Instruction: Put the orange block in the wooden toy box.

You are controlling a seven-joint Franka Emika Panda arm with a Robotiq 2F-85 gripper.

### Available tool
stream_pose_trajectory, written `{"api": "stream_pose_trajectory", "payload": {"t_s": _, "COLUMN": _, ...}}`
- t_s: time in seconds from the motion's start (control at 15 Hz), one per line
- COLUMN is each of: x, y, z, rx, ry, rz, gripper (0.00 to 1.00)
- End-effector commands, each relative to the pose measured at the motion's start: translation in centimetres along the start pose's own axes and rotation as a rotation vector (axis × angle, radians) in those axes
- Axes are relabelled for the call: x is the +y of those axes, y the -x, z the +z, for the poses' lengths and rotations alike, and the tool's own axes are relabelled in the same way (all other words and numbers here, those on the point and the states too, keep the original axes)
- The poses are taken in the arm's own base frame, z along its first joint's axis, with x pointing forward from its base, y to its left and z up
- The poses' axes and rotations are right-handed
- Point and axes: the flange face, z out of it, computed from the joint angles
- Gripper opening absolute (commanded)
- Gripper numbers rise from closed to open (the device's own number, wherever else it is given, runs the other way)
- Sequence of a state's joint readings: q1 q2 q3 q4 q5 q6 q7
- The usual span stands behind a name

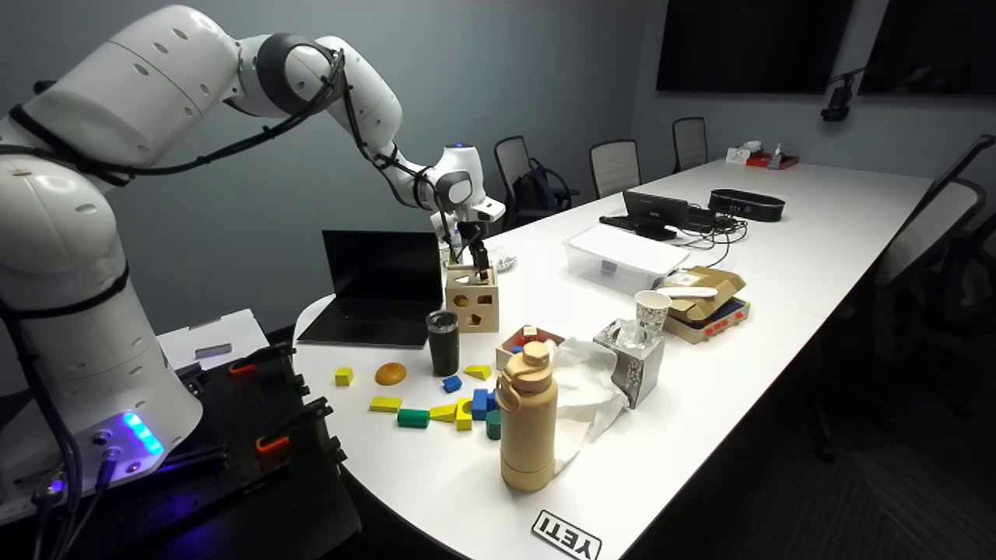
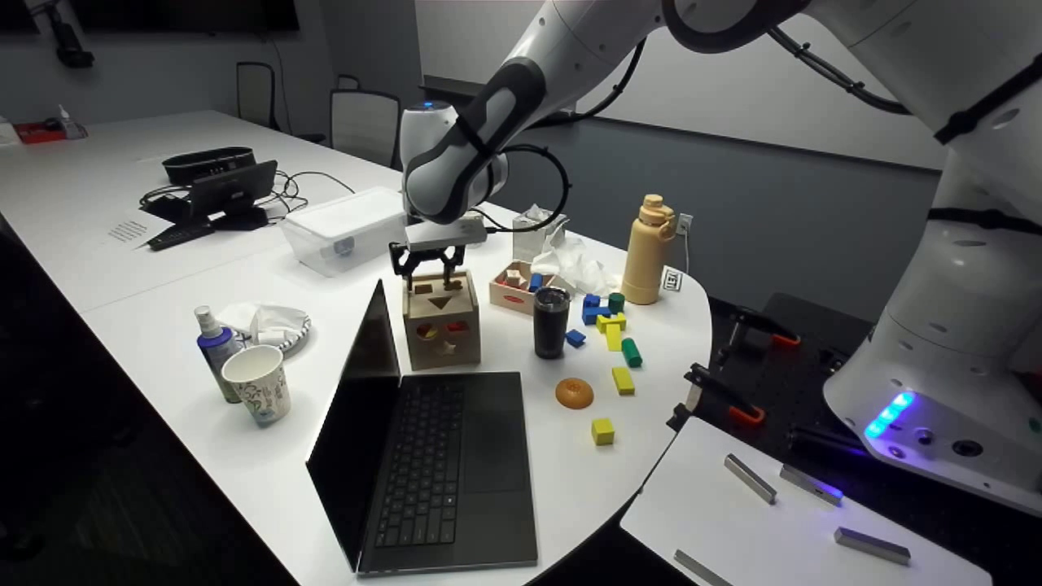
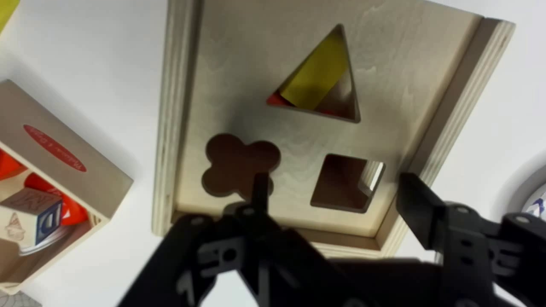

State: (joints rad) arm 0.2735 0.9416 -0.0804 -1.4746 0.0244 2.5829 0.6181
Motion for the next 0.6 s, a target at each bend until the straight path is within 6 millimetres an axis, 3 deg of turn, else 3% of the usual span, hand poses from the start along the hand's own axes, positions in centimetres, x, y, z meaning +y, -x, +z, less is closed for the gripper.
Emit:
{"api": "stream_pose_trajectory", "payload": {"t_s": 0.0, "x": -0.4, "y": -0.8, "z": -1.4, "rx": 0.000, "ry": 0.006, "rz": 0.032, "gripper": 1.00}}
{"api": "stream_pose_trajectory", "payload": {"t_s": 0.27, "x": 1.1, "y": -2.1, "z": -3.4, "rx": 0.003, "ry": 0.036, "rz": 0.068, "gripper": 1.00}}
{"api": "stream_pose_trajectory", "payload": {"t_s": 0.53, "x": 3.3, "y": -2.3, "z": -7.2, "rx": -0.044, "ry": 0.051, "rz": 0.076, "gripper": 1.00}}
